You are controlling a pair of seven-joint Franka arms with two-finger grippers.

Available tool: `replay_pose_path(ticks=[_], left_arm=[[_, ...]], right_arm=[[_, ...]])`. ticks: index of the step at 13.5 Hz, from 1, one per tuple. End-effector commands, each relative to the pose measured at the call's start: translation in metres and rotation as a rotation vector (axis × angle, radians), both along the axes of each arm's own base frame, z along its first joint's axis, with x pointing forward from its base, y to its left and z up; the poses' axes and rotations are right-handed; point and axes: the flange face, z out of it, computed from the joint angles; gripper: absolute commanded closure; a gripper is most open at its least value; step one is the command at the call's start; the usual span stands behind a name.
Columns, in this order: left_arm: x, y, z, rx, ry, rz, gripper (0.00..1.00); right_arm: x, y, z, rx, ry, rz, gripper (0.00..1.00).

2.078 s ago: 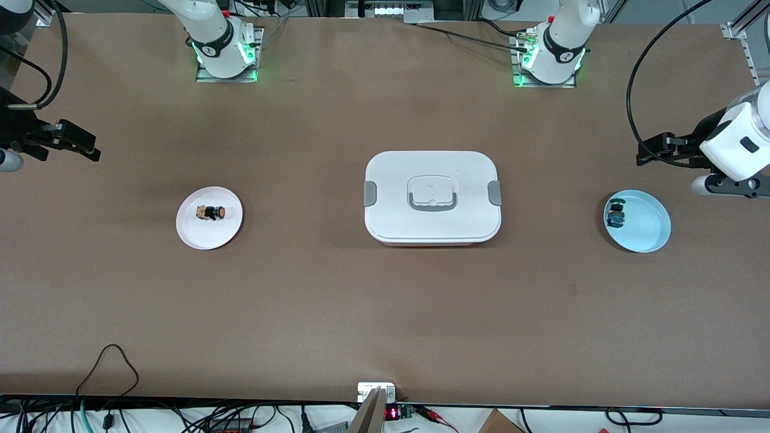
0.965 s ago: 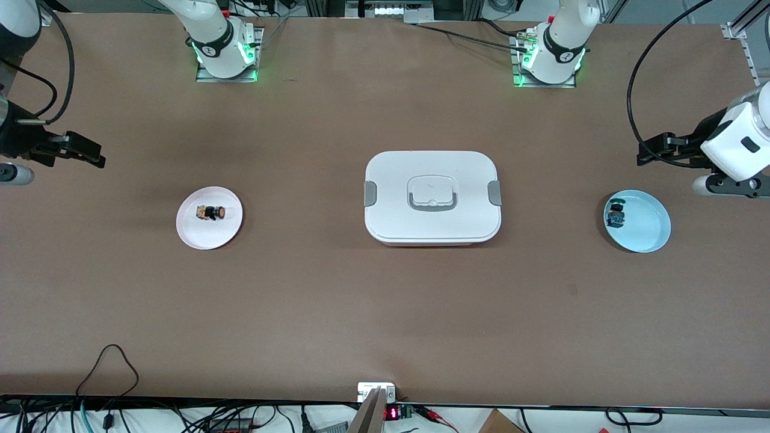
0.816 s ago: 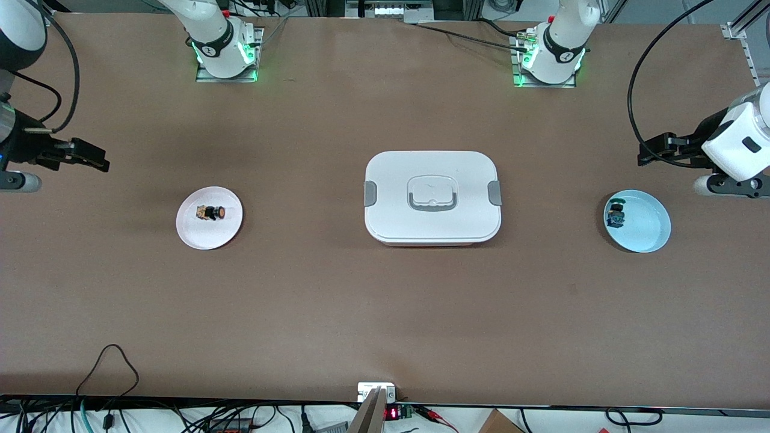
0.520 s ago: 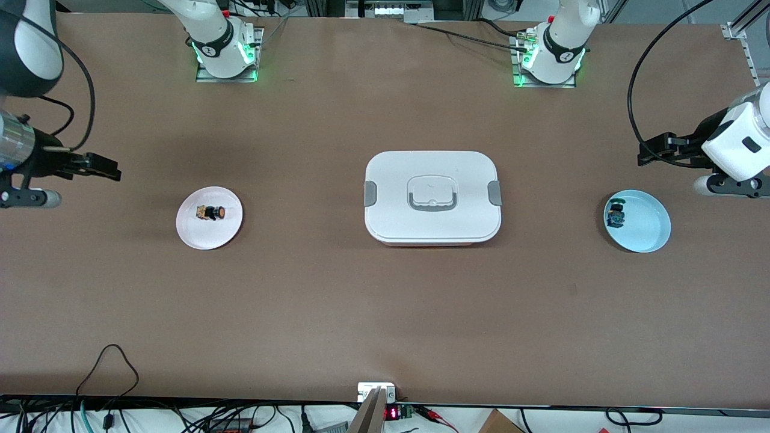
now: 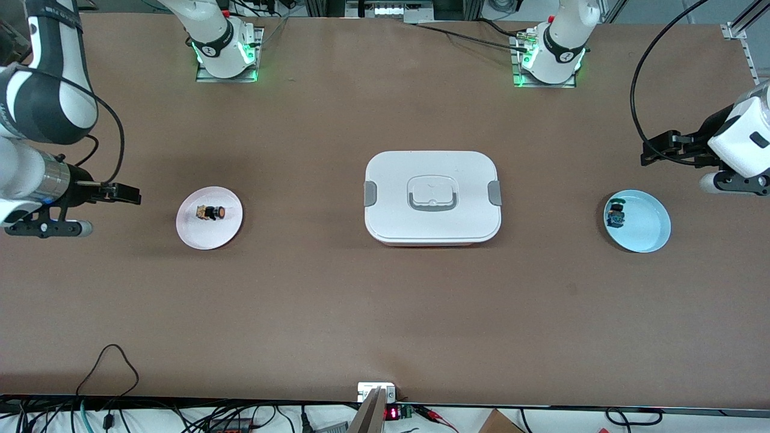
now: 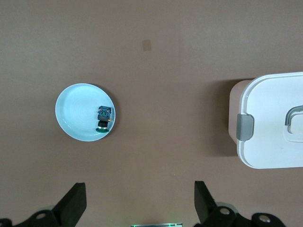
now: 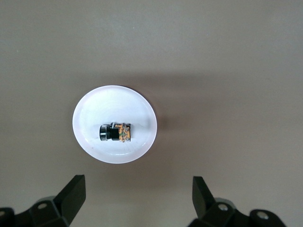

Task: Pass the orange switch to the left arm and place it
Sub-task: 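Lower the right gripper over the orange switch on the white plate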

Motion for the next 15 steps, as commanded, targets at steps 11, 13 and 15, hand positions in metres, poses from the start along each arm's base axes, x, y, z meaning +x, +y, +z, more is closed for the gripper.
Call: replay_pose_path(ticks=[11, 13, 15], left_arm=[[0.002, -0.01, 0.006, -0.006, -0.003, -0.018, 0.0], [0.002, -0.01, 0.006, -0.006, -0.003, -0.018, 0.0], [0.002, -0.01, 0.006, -0.006, -0.003, -0.018, 0.0]], right_arm=[[-0.039, 0.054, -0.139, 0.005, -0.038, 0.107, 0.0], [-0.04, 0.054, -0.152, 0.01, -0.028, 0.162, 0.0], [-0.043, 0.052, -0.167, 0.028, -0.035, 0.235, 0.0]])
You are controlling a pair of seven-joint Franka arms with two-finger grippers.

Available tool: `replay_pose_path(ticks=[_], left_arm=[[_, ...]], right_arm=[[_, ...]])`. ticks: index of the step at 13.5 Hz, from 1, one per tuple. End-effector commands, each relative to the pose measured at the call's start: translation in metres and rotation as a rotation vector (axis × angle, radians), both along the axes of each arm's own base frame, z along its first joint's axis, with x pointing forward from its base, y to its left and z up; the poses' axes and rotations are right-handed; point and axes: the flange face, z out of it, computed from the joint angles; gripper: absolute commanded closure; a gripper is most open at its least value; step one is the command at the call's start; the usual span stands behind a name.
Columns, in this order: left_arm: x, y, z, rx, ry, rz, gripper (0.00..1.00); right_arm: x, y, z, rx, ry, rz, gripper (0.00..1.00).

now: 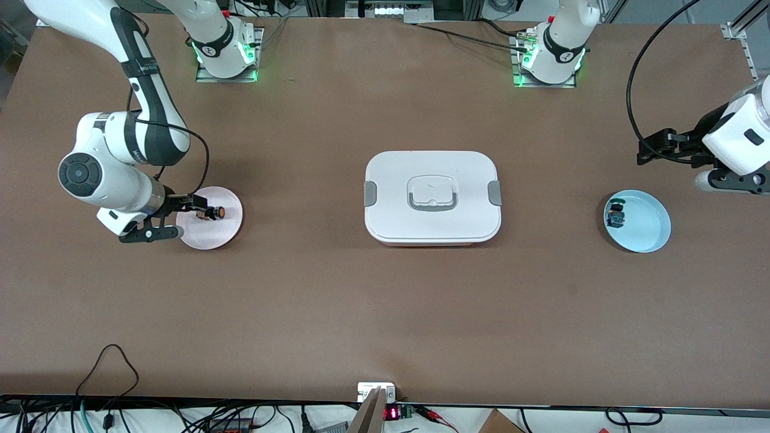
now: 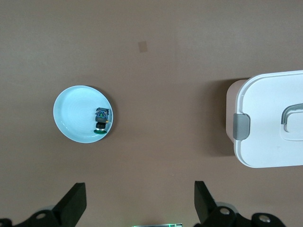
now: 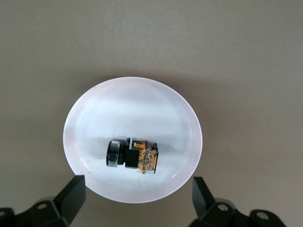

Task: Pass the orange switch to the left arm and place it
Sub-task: 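Lower the right gripper over the orange switch on the white plate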

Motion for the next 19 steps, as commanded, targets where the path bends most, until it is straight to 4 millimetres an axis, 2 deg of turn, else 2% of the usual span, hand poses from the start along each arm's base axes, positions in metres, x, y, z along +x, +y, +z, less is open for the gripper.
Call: replay_pose_path(ticks=[1, 5, 8, 13, 19], left_arm=[[0.003, -0.001, 0.005, -0.004, -0.001, -0.003, 0.0], [0.003, 0.0, 0.005, -0.004, -0.001, -0.001, 0.0], [0.003, 0.0, 0.005, -0.005, -0.001, 0.0, 0.0], [0.001, 0.0, 0.006, -0.003, 0.003, 0.011, 0.0], [0.001, 0.007, 0.006, -0.003, 0.005, 0.022, 0.0]], right_arm=[[-0.006, -0.004, -0.016, 0.015, -0.009, 0.065, 0.0], [-0.006, -0.001, -0.035, 0.019, -0.002, 0.061, 0.0], [-0.008, 0.0, -0.055, 0.116, 0.025, -0.064, 0.0], [-0.008, 0.001, -0.069, 0.108, 0.017, -0.056, 0.0], [-0.019, -0.004, -0.083, 0.064, 0.021, -0.018, 0.0]])
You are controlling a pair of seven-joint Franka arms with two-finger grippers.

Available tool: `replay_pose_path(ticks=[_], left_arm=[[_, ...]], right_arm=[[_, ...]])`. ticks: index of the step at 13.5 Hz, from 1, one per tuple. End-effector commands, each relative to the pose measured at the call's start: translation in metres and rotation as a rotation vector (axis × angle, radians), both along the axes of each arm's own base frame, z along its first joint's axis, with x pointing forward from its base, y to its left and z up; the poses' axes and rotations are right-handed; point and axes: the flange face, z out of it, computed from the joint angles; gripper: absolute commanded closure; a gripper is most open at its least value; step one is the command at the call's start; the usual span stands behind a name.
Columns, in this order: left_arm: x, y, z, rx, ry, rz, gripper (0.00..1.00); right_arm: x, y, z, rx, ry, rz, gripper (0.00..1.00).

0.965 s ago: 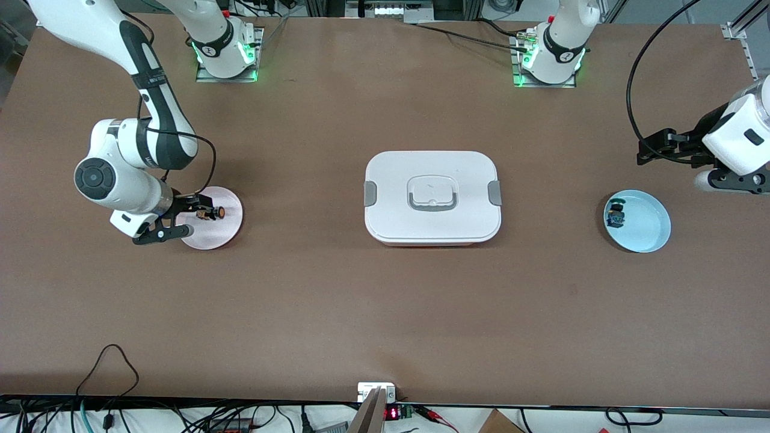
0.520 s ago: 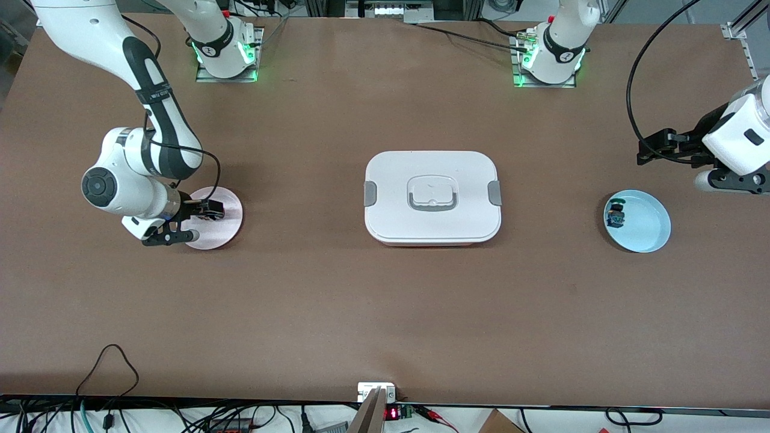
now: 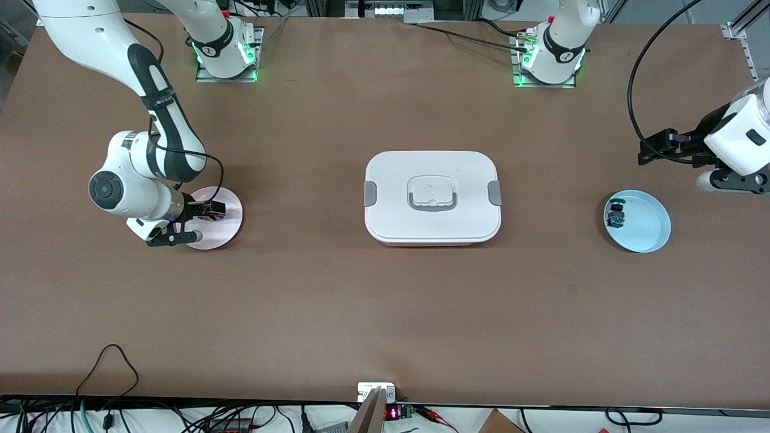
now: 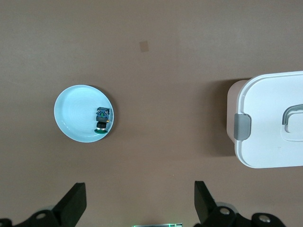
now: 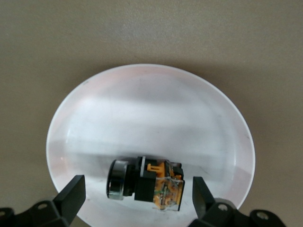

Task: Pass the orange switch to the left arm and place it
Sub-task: 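Lower the right gripper over the orange switch on the white plate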

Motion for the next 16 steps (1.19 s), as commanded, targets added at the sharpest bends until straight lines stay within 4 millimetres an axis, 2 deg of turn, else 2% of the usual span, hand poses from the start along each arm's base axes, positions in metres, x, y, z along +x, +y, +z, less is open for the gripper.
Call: replay_pose_path(ticks=[1, 9, 16], left_arm=[[0.001, 0.004, 0.006, -0.002, 0.005, 0.015, 0.0], [0.001, -0.001, 0.006, -0.004, 0.007, 0.007, 0.0], [0.001, -0.002, 0.006, -0.004, 0.007, 0.004, 0.0]], right_arm=[[-0.01, -0.003, -0.008, -0.024, -0.016, 0.035, 0.0], [-0.021, -0.005, -0.019, -0.029, -0.007, 0.034, 0.0], [-0.023, -0.005, -0.027, -0.031, 0.004, 0.027, 0.0]])
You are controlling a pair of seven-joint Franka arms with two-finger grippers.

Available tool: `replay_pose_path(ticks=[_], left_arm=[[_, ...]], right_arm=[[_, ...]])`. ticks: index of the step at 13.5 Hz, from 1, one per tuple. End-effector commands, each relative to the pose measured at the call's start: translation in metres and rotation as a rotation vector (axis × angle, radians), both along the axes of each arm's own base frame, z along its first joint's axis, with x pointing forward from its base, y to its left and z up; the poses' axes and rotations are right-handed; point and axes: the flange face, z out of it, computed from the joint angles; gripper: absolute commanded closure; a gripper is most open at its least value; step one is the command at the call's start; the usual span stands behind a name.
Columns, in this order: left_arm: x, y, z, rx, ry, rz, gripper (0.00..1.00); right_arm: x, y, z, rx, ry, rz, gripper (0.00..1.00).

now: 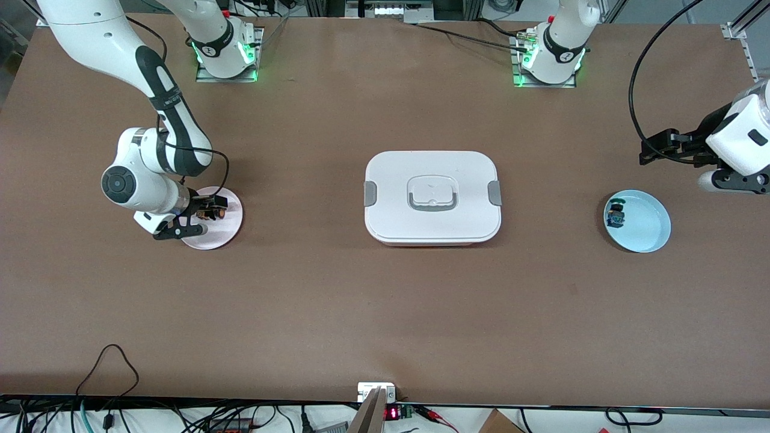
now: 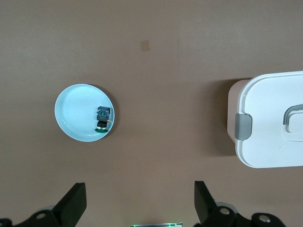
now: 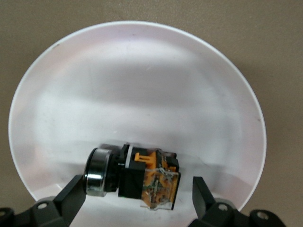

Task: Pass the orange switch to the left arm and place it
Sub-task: 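Close the right gripper on the orange switch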

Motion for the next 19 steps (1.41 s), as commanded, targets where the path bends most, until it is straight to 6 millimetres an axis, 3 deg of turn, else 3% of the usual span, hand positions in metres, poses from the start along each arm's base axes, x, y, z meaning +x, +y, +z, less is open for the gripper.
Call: replay_pose_path(ticks=[1, 5, 7, 8, 12, 16, 19], left_arm=[[0.001, -0.002, 0.006, -0.005, 0.003, 0.003, 0.0], [0.001, -0.003, 0.006, -0.005, 0.003, 0.003, 0.0], [0.001, -0.003, 0.006, -0.005, 0.003, 0.001, 0.0], [0.001, -0.003, 0.006, -0.005, 0.003, 0.001, 0.0], [0.001, -0.003, 0.006, -0.005, 0.003, 0.001, 0.0], [0.001, -0.003, 0.007, -0.005, 0.001, -0.006, 0.0], [0.001, -0.003, 0.007, -0.005, 0.001, -0.009, 0.0]], right_arm=[[-0.002, -0.001, -0.006, -0.006, -0.006, 0.006, 0.0], [-0.001, -0.002, -0.007, -0.003, -0.012, -0.004, 0.04], [0.001, -0.002, -0.005, -0.001, -0.017, -0.006, 0.17], [0.001, -0.002, -0.004, -0.001, -0.018, -0.005, 0.42], [0.006, -0.003, 0.005, 0.001, -0.036, -0.003, 0.75], [0.022, 0.0, 0.038, 0.012, -0.094, 0.011, 0.87], [0.03, 0.003, 0.08, 0.023, -0.149, 0.019, 0.95]])
